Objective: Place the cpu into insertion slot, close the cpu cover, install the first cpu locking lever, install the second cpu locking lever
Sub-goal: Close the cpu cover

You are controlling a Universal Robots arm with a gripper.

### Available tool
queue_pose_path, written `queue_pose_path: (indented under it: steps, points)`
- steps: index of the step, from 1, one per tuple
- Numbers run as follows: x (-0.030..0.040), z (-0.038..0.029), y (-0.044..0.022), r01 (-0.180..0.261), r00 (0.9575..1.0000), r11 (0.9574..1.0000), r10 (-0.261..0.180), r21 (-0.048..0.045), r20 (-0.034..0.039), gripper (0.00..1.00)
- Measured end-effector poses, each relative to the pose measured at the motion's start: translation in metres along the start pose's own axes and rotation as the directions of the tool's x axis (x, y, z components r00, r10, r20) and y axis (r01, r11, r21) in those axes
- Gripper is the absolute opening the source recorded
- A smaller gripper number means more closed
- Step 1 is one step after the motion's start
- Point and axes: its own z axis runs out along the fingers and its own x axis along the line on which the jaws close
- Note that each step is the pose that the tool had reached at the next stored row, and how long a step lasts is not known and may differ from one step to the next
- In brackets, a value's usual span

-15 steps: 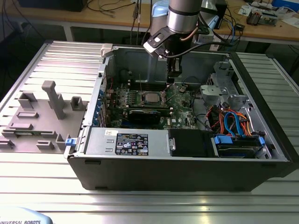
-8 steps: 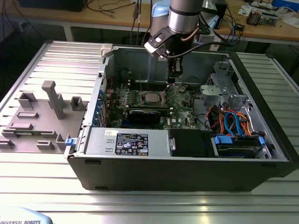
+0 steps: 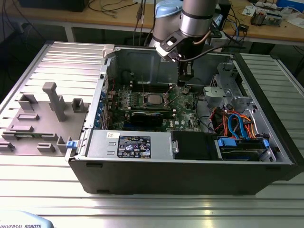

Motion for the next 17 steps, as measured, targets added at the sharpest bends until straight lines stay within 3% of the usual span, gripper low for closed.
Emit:
queue_pose_path:
  steps: [3,6,7,10,14,17]
  points:
    - [-0.0003,0.0067,0.0143,0.0,1.0,1.0,0.0,0.0008,0.0,0.11]
    - [-0.0004,0.0134,0.0176,0.0,1.0,1.0,0.0,0.0012,-0.0001,0.11]
    - [-0.0004,0.0177,0.018,0.0,1.0,1.0,0.0,0.0013,-0.0001,0.11]
    - [-0.0004,0.0227,0.0171,0.0,1.0,1.0,0.0,0.0013,-0.0002,0.11]
    - [-0.0002,0.0248,0.008,0.0,1.0,1.0,0.0,0.0013,-0.0003,0.11]
    - [-0.0002,0.0248,0.0077,0.0,1.0,1.0,0.0,0.0014,-0.0003,0.11]
